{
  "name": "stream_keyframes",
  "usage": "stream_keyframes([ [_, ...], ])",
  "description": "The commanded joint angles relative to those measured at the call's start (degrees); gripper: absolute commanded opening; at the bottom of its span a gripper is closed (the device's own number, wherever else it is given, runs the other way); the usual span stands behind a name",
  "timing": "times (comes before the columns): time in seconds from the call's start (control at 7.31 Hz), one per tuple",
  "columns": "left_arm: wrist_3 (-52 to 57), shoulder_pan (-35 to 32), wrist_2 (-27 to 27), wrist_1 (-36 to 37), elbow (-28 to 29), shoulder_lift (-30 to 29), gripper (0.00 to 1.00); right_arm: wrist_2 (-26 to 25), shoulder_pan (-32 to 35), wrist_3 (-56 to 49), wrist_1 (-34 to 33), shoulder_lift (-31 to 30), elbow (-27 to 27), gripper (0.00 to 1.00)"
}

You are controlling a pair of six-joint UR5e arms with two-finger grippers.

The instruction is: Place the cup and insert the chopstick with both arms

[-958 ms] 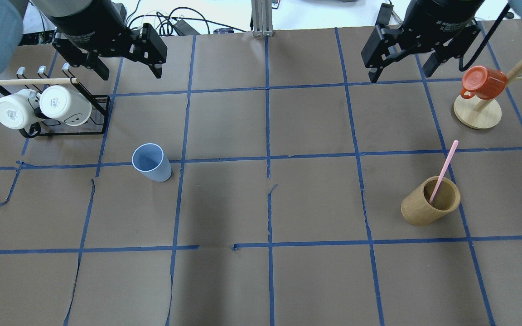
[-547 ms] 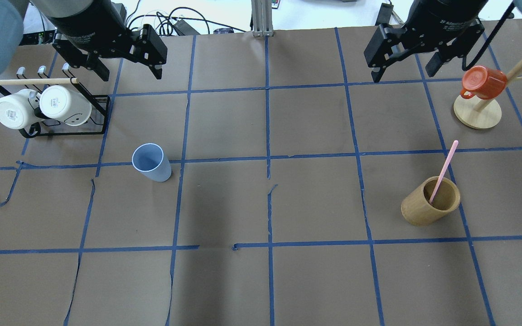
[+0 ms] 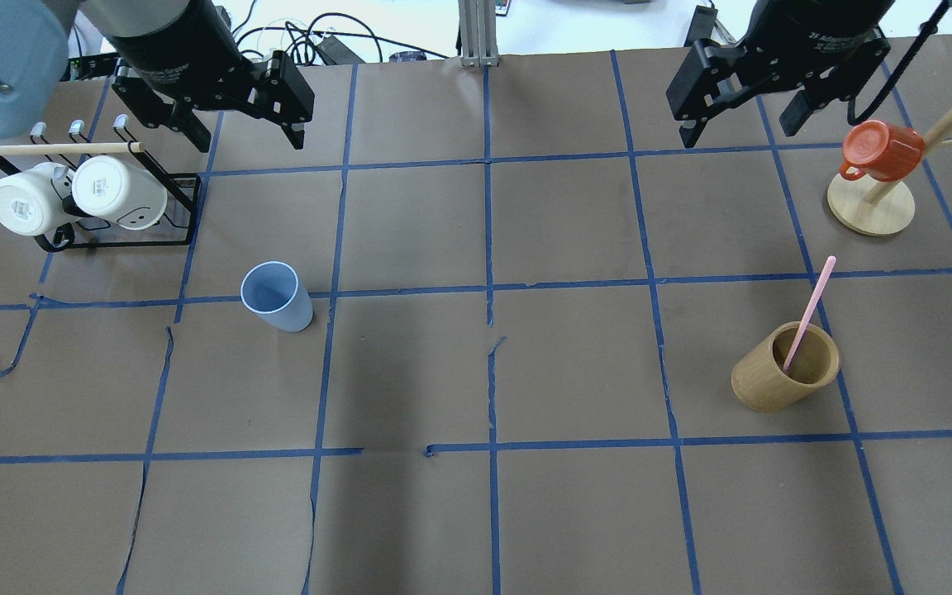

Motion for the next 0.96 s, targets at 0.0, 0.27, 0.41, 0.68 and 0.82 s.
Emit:
stream_keyframes([
  [0.0,0.5,0.0,-2.1,0.8,-0.1,0.5,1.00,0.1,-0.1,-0.1,-0.1,0.3,0.1,1.00],
  [0.27,0.7,1.0,-1.5,0.8,-1.9,-1.5,1.00,-1.0,-0.1,0.1,3.2,-1.3,0.1,1.00],
  [0.41,1.0,1.4,-1.4,0.9,-4.1,-2.2,1.00,-1.0,-0.1,-0.1,3.4,-1.3,0.1,1.00],
  [0.68,8.8,3.7,-1.2,14.0,-13.9,-5.9,1.00,-1.1,-0.1,0.2,3.4,-0.7,0.1,1.00],
  [0.82,11.2,4.2,-1.1,22.7,-20.4,-7.4,1.00,-1.2,-0.1,0.5,3.5,-0.5,0.1,1.00],
])
